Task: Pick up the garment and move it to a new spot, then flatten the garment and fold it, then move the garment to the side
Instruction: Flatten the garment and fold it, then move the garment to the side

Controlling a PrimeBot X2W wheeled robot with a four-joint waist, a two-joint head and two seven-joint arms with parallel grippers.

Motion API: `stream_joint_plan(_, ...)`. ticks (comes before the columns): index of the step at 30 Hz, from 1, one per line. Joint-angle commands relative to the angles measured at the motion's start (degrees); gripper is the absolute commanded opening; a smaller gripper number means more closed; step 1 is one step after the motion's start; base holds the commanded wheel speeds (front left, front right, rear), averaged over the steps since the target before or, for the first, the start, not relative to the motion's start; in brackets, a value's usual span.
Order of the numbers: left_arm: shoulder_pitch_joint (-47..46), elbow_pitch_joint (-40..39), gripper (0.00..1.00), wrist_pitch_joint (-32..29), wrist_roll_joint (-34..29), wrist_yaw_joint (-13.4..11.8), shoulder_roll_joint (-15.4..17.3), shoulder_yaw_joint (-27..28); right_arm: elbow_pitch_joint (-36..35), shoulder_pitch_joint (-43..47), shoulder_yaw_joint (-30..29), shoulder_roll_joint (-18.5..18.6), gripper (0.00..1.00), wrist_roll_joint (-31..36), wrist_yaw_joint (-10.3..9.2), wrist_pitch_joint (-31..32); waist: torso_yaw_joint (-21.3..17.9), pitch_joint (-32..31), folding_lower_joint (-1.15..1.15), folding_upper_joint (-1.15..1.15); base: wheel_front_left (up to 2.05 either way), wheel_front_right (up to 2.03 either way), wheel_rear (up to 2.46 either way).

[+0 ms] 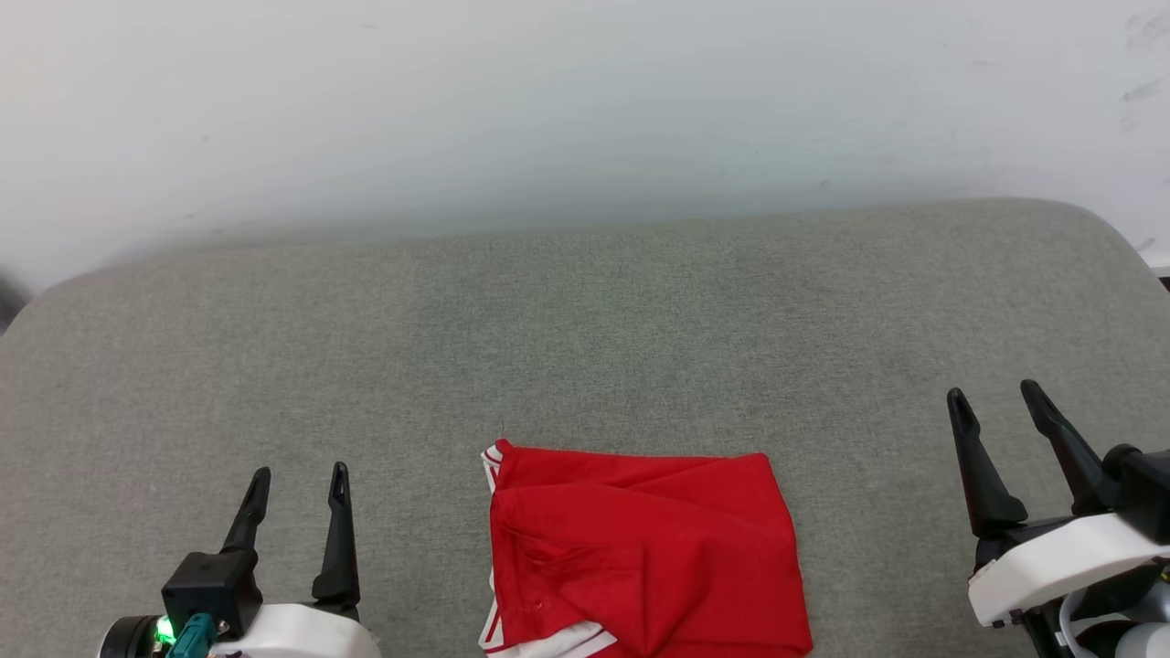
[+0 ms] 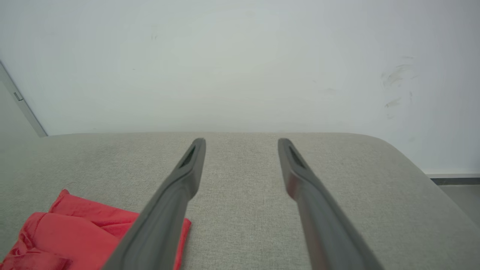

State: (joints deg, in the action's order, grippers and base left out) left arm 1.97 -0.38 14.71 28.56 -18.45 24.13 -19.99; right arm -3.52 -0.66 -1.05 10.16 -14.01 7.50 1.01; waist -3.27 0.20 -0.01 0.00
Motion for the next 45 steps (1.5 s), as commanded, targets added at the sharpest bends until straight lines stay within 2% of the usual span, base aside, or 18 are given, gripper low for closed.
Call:
stream_joint_plan(1,0.4,-0.3,1.00,-0.2,-0.1,-0.3,-0.1,-0.1,-0.4,1.0,-0.1,-0.3,1.00,0.6,-0.02,0.1,0.1,0.0,0.01,0.00,0.00,0.00,0.00)
stream_joint_plan(9,-0.5,-1.1,1.00,-0.5,0.1,-0.8,0.0,0.0,-0.5,0.5,-0.2,-1.3,1.00,0.3,-0.02,1.1,0.3,0.7,0.01,0.00,0.00,0.00,0.00)
stream_joint_plan(14,-1.3,-1.6,1.00,-0.4,0.2,-1.1,-0.1,0.4,2.2,0.8,-2.1,-1.9,1.00,-3.8,-0.02,4.8,0.4,1.6,0.01,0.00,0.00,0.00,0.00)
stream_joint_plan(17,-1.6,-1.6,1.00,-0.3,0.2,-1.2,-0.5,0.5,5.8,-0.2,-5.8,-0.7,1.00,-8.6,-0.03,10.5,0.8,2.2,0.01,0.00,0.00,0.00,0.00)
stream_joint_plan(22,-2.7,-2.0,1.00,0.1,0.0,-1.5,-1.6,1.3,12.0,-2.0,-11.8,2.4,1.00,-15.3,-0.02,23.5,2.3,3.7,0.01,0.00,0.00,0.00,0.00)
stream_joint_plan(23,-2.7,-2.0,1.00,0.1,0.0,-1.5,-1.6,1.3,12.0,-2.0,-11.8,2.4,1.00,-15.3,-0.02,23.5,2.3,3.7,0.01,0.00,0.00,0.00,0.00)
stream_joint_plan(27,-3.8,-2.3,1.00,0.4,-0.7,-0.9,-2.4,2.2,15.1,-3.3,-14.6,3.4,1.00,-20.7,-0.02,35.7,4.3,5.8,0.01,0.00,0.00,0.00,0.00)
stream_joint_plan(31,-5.0,-2.1,1.00,0.5,-1.3,-0.2,-3.5,3.0,17.3,-5.4,-17.6,-0.3,1.00,-26.8,-0.02,47.1,6.3,7.8,0.01,0.00,0.00,0.00,0.00)
stream_joint_plan(36,-7.1,-1.8,1.00,0.6,-2.8,1.5,-5.4,3.1,18.7,-8.4,-18.5,-5.1,1.00,-33.0,-0.02,57.3,8.5,10.8,0.01,0.00,0.00,0.00,0.00)
stream_joint_plan(41,-8.7,-0.7,1.00,0.6,-4.1,3.4,-7.5,3.7,22.9,-10.9,-17.2,-7.3,1.00,-39.3,-0.06,62.5,10.3,12.5,0.01,0.00,0.00,0.00,0.00)
stream_joint_plan(45,-9.3,0.2,1.00,0.6,-5.1,4.7,-8.4,4.5,27.2,-12.2,-14.5,-7.9,1.00,-43.9,-0.06,63.2,11.2,13.0,0.01,0.00,0.00,0.00,0.00)
